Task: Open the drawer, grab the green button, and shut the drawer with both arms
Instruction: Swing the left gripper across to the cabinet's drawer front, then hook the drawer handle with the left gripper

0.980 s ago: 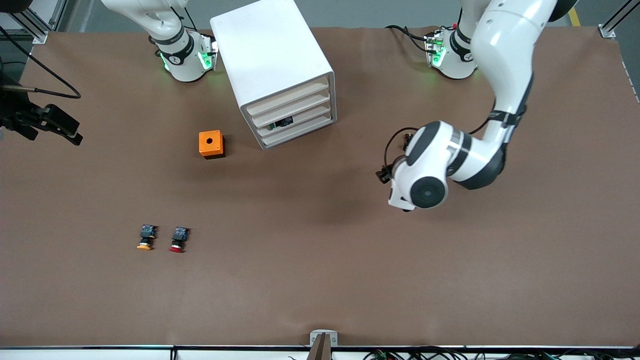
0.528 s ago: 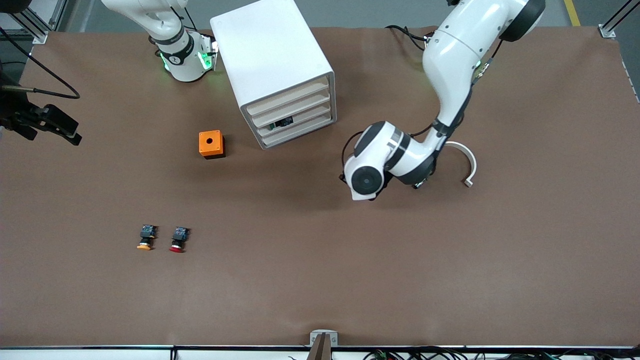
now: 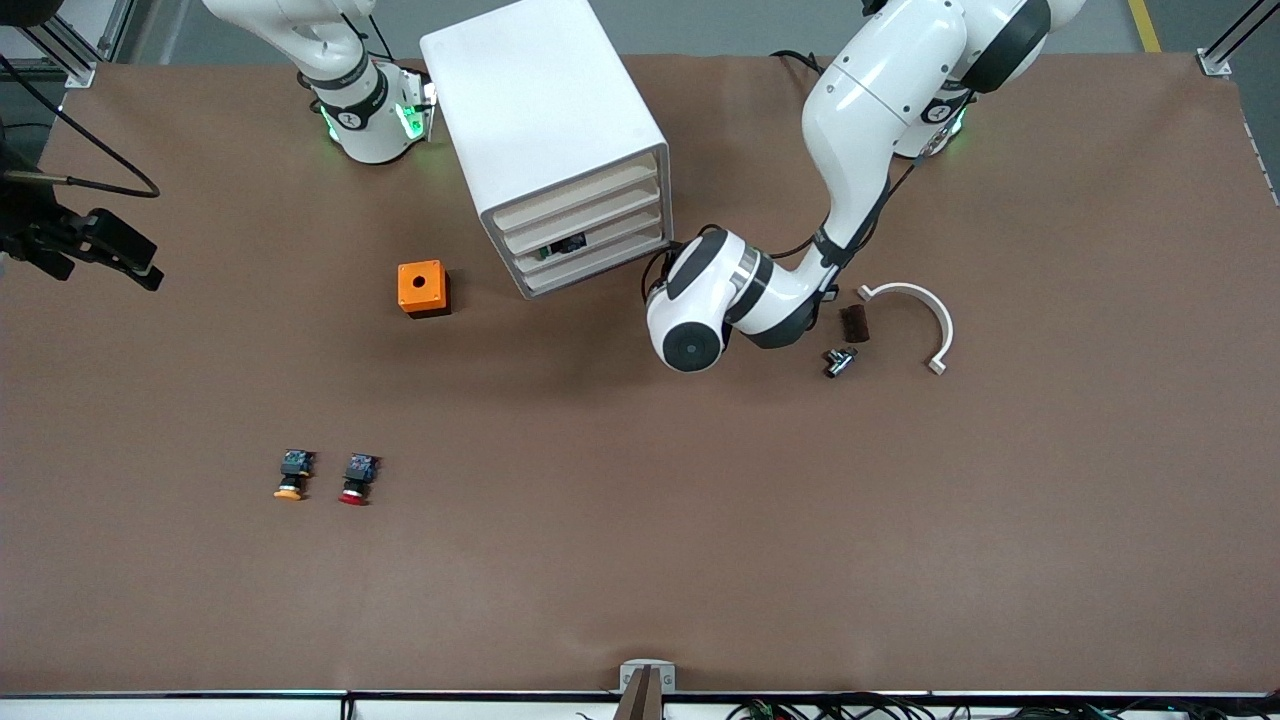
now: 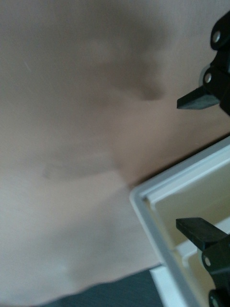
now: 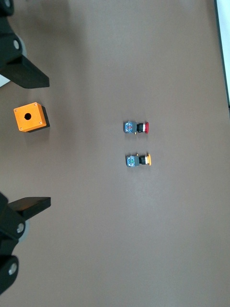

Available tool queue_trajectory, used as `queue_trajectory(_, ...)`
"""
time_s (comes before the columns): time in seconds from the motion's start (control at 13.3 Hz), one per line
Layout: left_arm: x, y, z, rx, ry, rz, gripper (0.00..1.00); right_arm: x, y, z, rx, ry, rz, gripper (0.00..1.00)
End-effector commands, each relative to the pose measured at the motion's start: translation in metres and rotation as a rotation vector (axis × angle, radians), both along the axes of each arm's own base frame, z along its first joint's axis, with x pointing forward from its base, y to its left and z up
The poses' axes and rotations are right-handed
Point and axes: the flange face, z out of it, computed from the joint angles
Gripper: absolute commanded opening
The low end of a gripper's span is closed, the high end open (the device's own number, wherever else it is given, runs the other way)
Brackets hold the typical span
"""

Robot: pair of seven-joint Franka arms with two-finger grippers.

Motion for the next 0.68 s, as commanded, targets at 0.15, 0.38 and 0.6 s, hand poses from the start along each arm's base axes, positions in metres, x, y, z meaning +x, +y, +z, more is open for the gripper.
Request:
queue_trajectory(0.15,-0.001,-0.007,-0.009,0.045,0.197,0.276,0.97,-0.003,0.000,0.003,0.012,0.005,0.005,1.00)
queue_trajectory(0.38,-0.013,-0.006,-0.014,0.048,0.333,0.281,0.90,-0.003,0.000,0.001,0.013,0.017,0.004,1.00)
queue_trajectory(0.6,-0.019,-0.006,-0.022,0.044,0.399,0.288,0.82,-0.004,0.000,0.002,0.012,0.017,0.004,1.00)
